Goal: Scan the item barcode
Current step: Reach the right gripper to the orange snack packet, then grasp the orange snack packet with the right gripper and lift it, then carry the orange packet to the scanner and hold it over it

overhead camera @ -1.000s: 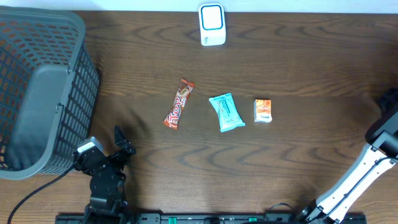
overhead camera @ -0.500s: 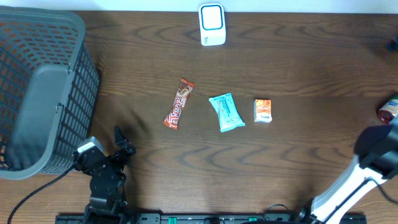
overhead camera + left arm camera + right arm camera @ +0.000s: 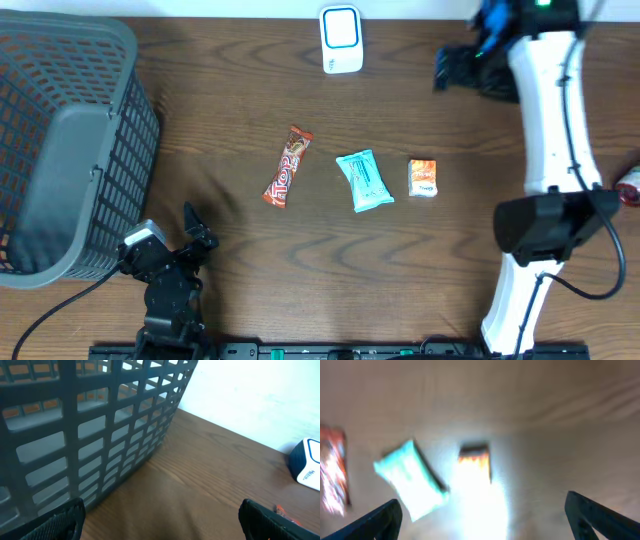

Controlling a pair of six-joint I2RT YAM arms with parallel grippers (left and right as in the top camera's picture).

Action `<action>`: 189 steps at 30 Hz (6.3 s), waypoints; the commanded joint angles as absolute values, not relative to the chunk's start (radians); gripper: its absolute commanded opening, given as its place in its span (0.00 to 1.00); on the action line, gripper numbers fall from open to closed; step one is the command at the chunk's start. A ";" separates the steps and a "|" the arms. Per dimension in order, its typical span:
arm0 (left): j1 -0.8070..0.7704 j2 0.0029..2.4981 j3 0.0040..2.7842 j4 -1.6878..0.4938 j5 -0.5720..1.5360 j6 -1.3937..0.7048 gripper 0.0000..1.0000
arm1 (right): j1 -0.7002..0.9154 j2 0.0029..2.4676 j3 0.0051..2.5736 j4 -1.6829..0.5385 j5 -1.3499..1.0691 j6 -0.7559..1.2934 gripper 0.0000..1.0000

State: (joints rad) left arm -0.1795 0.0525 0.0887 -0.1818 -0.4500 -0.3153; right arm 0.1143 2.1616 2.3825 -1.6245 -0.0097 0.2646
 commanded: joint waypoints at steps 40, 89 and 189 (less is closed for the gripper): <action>-0.176 0.051 0.062 -0.185 -0.456 -0.319 0.98 | 0.301 2.102 1.688 -1.353 0.245 0.593 0.01; -0.176 0.051 0.062 -0.185 -0.456 -0.319 0.98 | 0.276 1.948 1.545 -1.154 -0.252 0.381 0.32; -0.176 0.051 0.062 -0.185 -0.456 -0.319 0.98 | 0.376 2.145 1.693 -1.409 -0.447 0.206 0.53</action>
